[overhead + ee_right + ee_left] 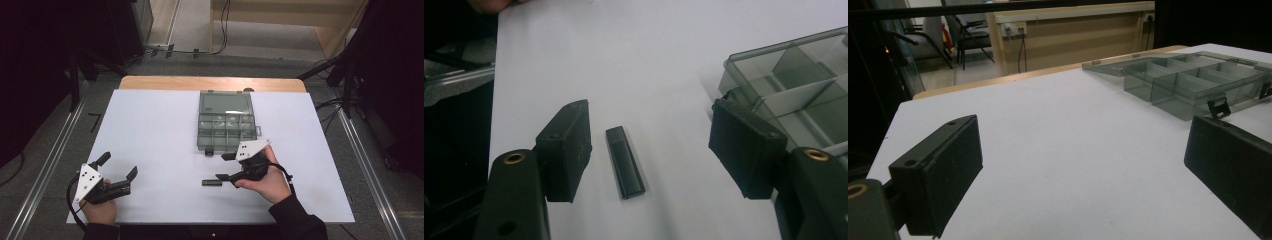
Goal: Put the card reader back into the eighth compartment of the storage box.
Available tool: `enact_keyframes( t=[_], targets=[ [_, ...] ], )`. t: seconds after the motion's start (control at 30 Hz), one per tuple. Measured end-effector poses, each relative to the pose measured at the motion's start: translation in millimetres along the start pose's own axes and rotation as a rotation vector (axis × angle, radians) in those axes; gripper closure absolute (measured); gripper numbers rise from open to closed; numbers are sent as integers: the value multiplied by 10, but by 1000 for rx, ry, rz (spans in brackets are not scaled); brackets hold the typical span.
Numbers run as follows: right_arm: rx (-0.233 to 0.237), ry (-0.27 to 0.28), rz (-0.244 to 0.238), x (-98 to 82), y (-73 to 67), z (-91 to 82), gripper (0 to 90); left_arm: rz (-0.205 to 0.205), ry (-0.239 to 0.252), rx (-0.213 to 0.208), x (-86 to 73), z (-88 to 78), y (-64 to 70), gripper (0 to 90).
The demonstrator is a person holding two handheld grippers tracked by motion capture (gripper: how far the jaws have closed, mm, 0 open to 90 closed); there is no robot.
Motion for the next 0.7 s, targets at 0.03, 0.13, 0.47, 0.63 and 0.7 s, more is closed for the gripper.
enact_keyframes(
  t=[0.03, 0.13, 0.47, 0.63, 0.7],
  targets=[
    [8, -17, -7, -1, -9, 29, 334, 0, -1, 0, 0, 1, -1, 23],
    [15, -37, -14, -3, -20, 70, 345, -1, 1, 0, 0, -1, -2, 22],
    [47, -73, -16, -22, -28, 189, 366, -4, 2, -2, 1, 0, -3, 23],
    [68, -109, -30, -40, -50, 256, 371, -4, 2, -2, 1, -2, -4, 23],
    [72, -120, -42, -51, -53, 281, 388, -4, 1, -2, 1, -1, -3, 22]
  ],
)
Point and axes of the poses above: each handheld gripper's, and its own axes: z roughly forward along the jaws, x roughly out of its top, y roughly to its right, the point moved 5 cm from there along z, roughly forward along the jaws, and after that the axes turned 14 degrees about -y, right-handed, at the moved point
